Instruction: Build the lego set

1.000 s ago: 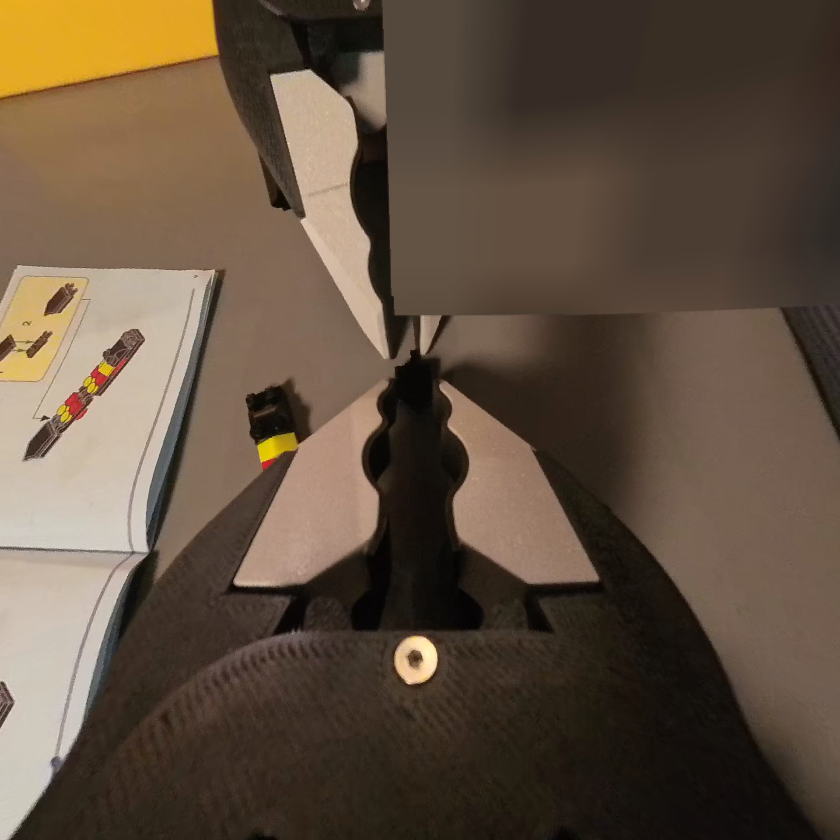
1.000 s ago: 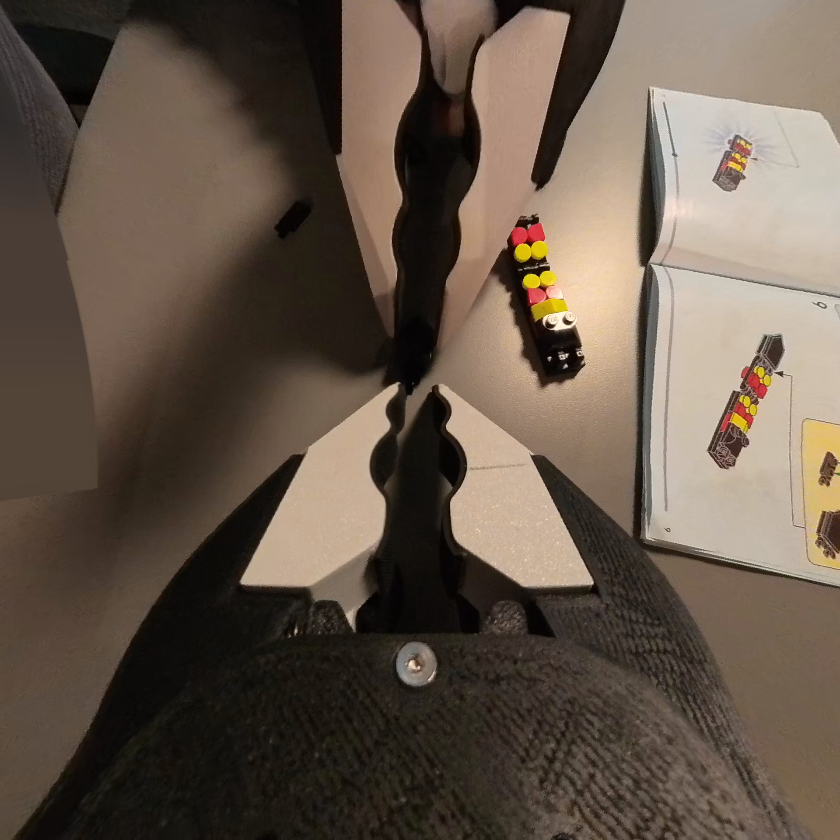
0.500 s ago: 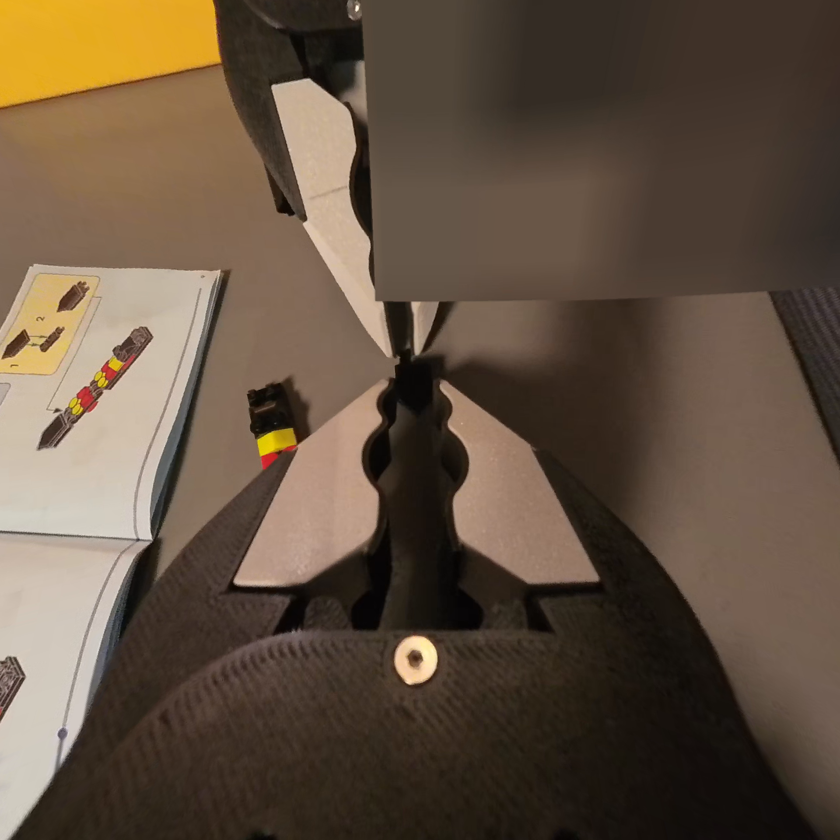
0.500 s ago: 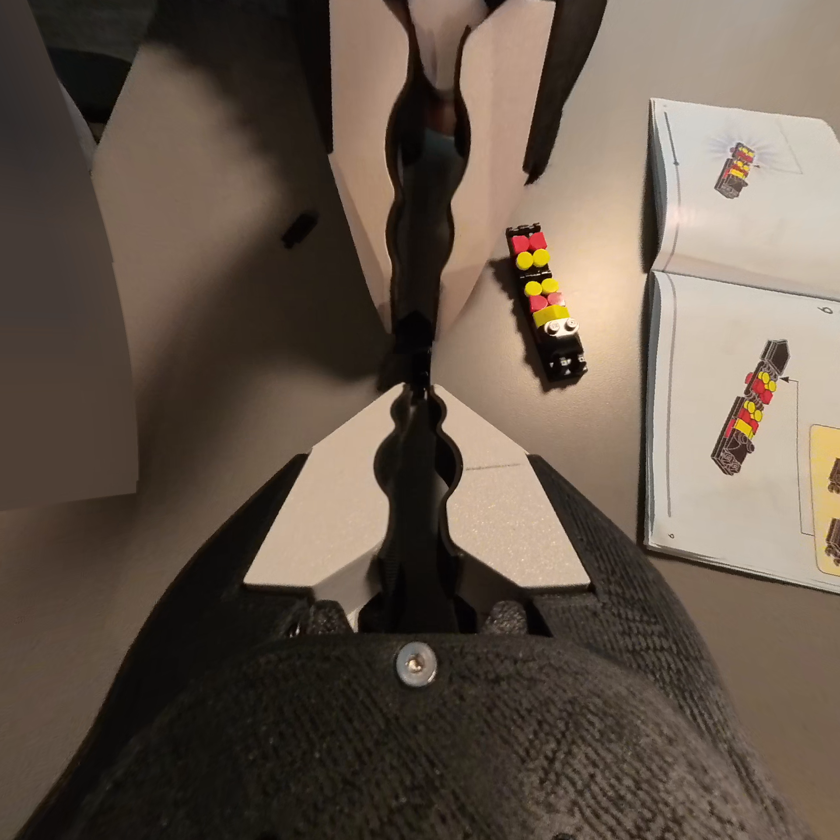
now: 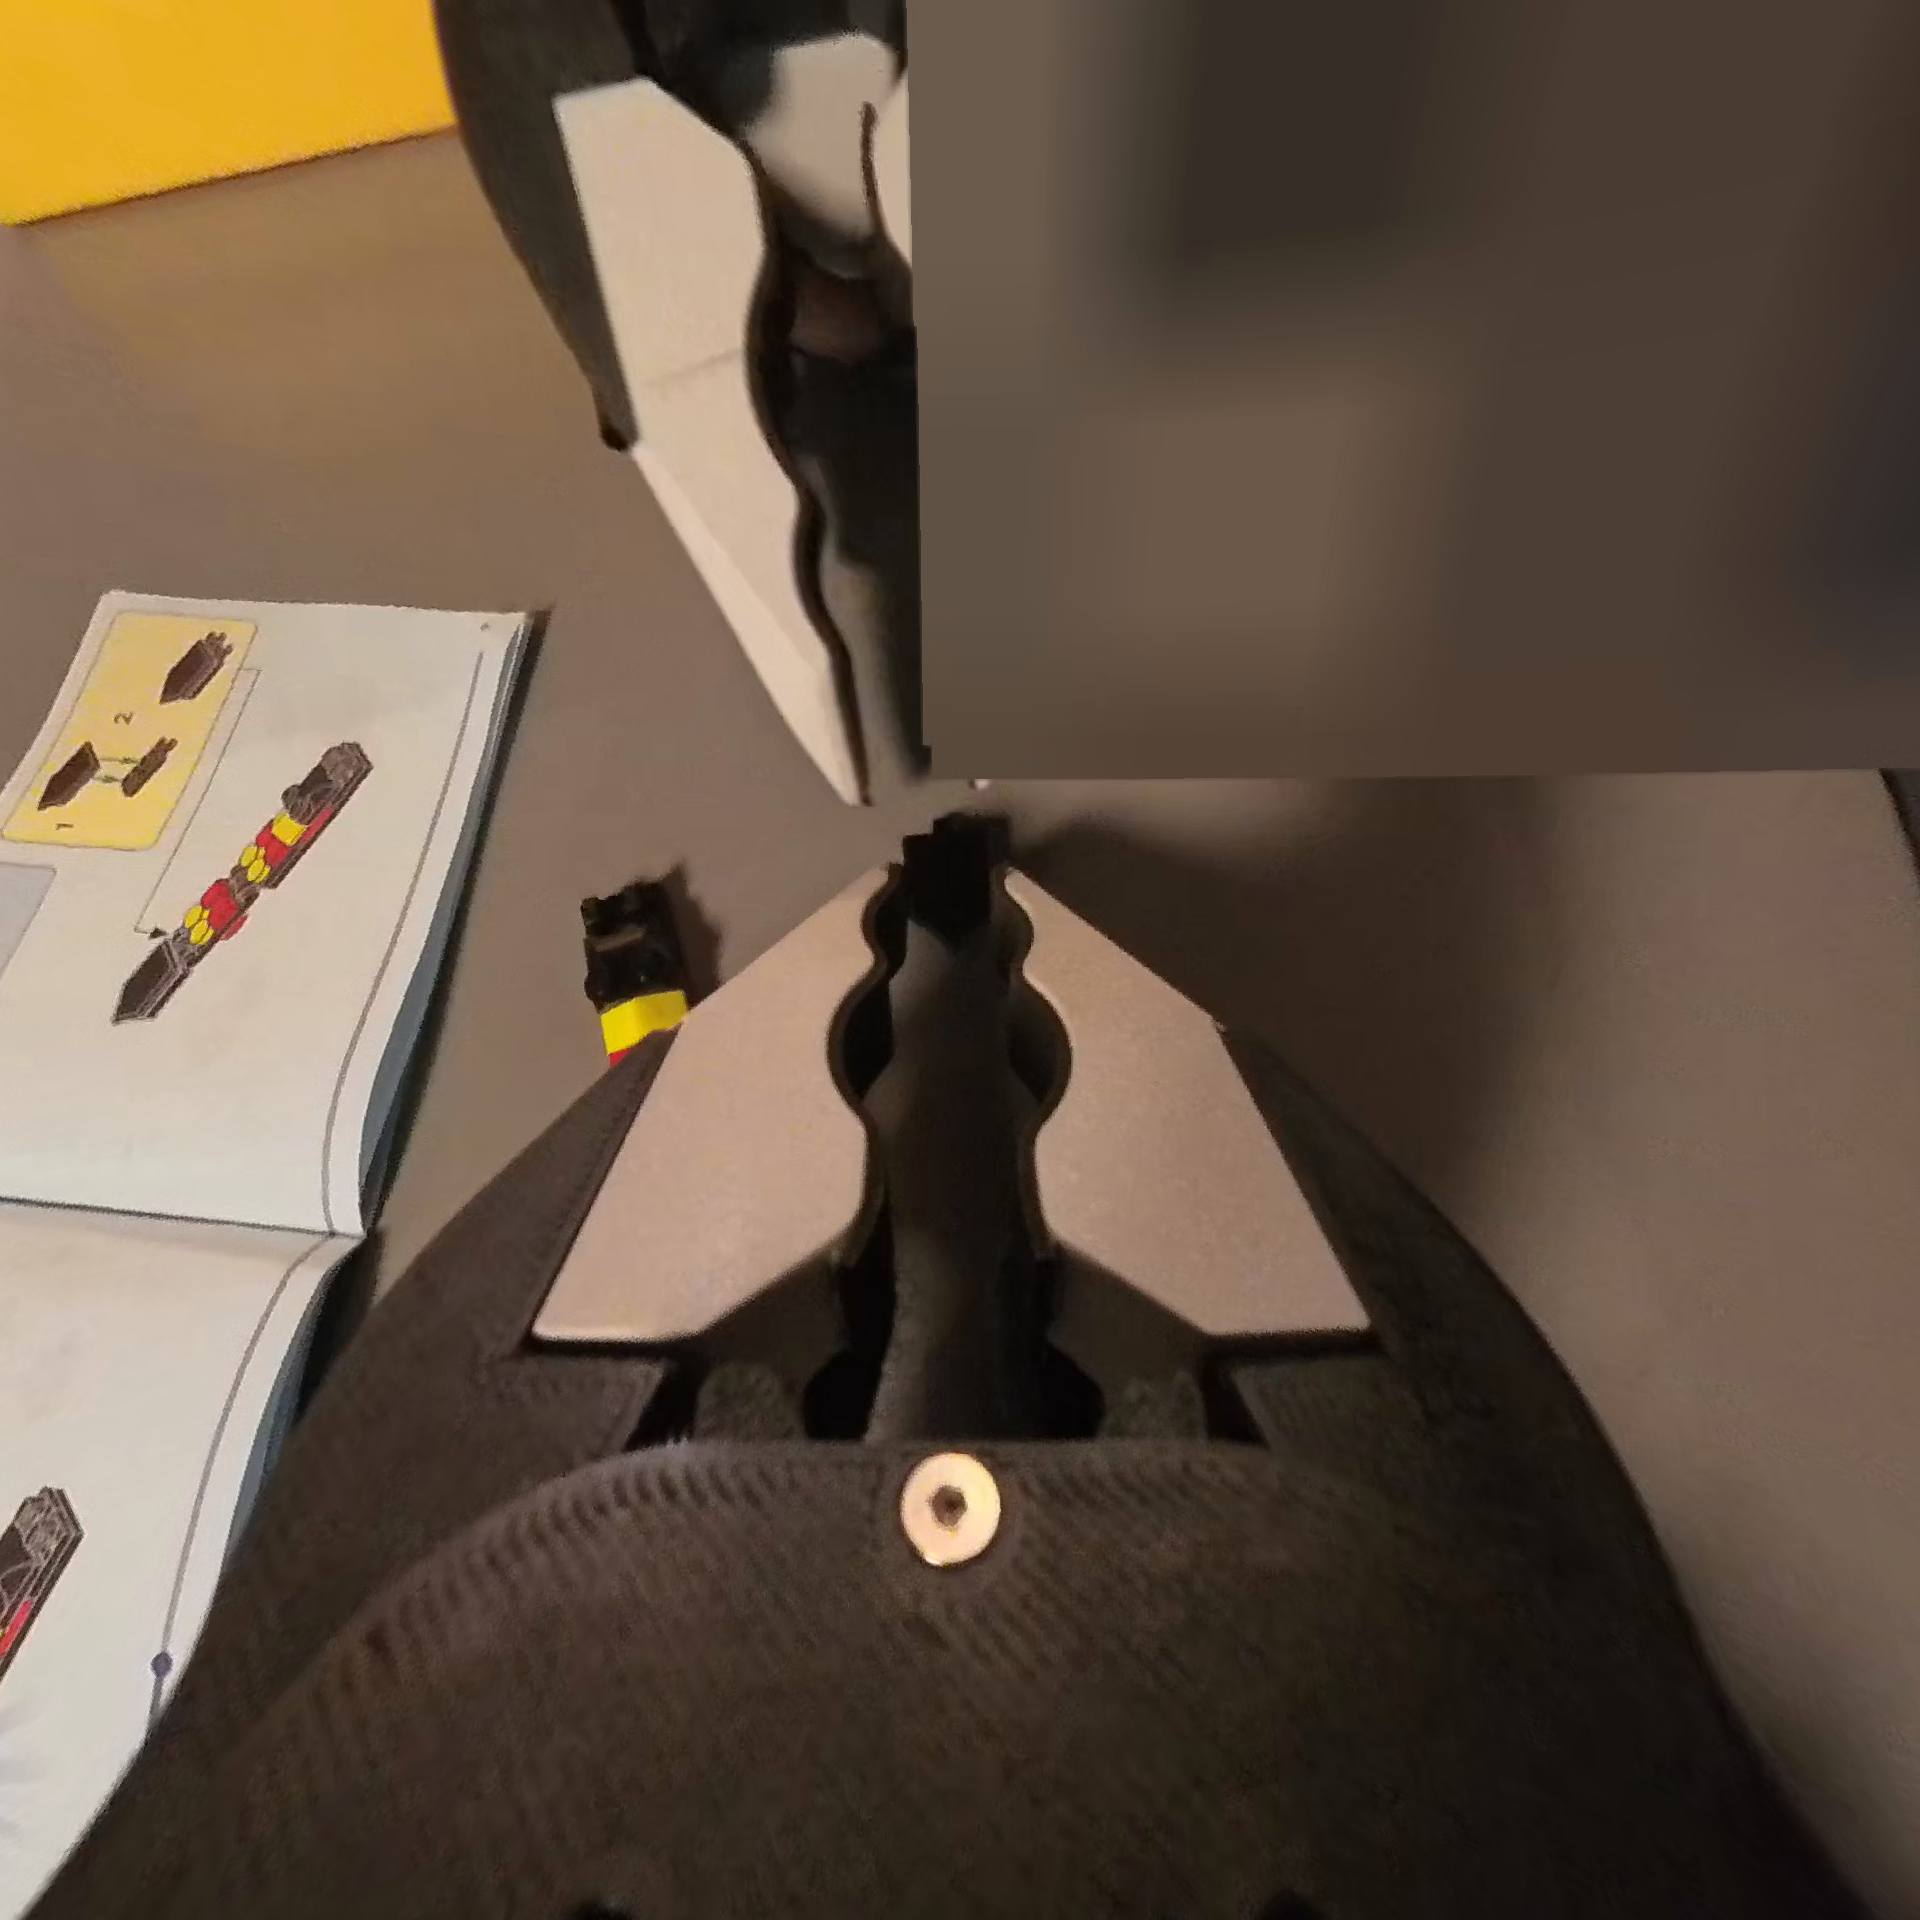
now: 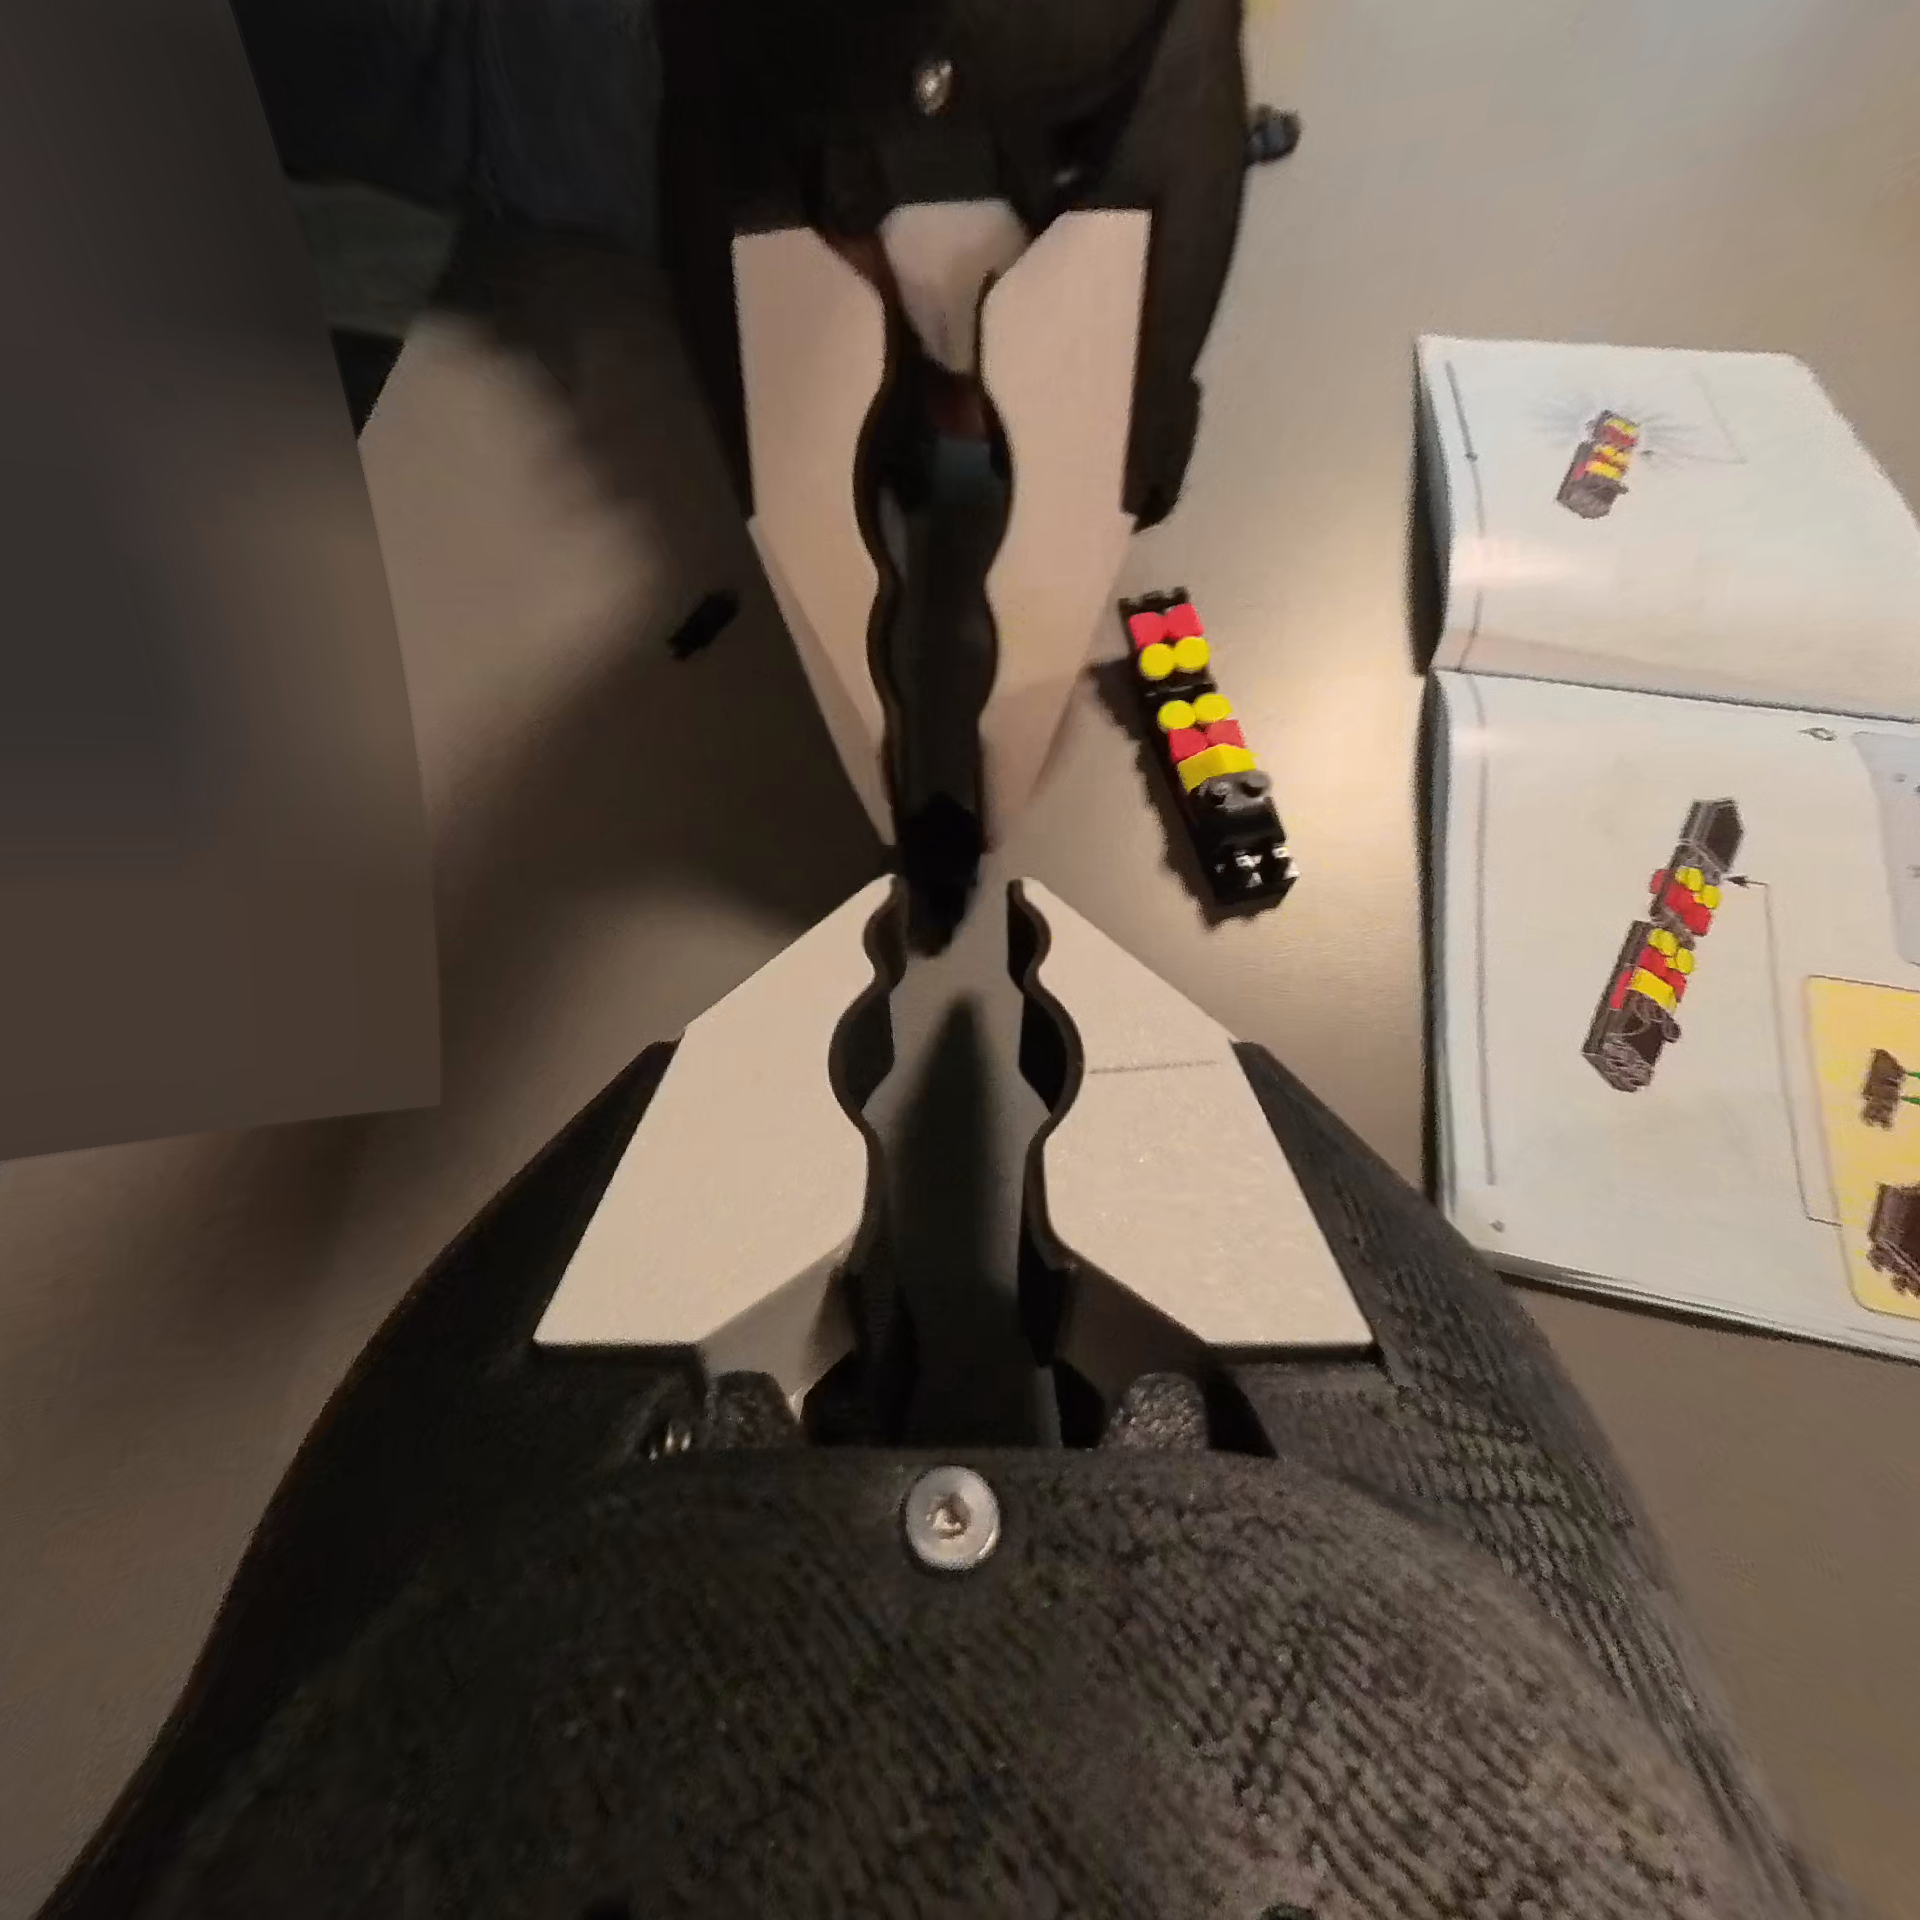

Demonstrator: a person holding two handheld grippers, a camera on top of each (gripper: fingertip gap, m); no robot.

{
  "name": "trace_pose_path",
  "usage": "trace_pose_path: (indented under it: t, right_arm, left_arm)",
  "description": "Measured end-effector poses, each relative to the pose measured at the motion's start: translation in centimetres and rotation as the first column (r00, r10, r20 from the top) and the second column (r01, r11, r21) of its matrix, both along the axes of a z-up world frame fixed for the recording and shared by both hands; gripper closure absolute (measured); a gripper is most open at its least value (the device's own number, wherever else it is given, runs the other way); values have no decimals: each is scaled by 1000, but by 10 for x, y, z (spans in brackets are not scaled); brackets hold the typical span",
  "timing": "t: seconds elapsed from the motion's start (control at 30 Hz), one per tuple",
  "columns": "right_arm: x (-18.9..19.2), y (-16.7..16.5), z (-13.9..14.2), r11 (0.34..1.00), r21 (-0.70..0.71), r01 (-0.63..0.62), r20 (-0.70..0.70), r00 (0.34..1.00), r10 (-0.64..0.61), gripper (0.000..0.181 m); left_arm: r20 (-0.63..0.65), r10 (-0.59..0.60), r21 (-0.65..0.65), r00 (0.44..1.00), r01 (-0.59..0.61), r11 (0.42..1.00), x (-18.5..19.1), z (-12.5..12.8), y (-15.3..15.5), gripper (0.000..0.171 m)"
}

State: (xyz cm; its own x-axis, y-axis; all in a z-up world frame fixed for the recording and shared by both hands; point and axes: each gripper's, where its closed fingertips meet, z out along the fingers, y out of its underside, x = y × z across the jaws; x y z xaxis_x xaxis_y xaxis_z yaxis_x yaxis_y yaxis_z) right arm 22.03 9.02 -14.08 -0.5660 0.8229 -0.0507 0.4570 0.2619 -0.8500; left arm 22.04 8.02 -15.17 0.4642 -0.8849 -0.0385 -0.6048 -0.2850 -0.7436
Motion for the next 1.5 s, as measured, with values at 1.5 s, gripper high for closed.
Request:
trace_pose_path:
  t: [1.5]
  right_arm:
    - [6, -5, -15, 993, 94, -65, 60, 996, 59, 173]
  left_arm:
    - [-28, 12, -29, 1000, -13, 1000, 2, -6, 1, 156]
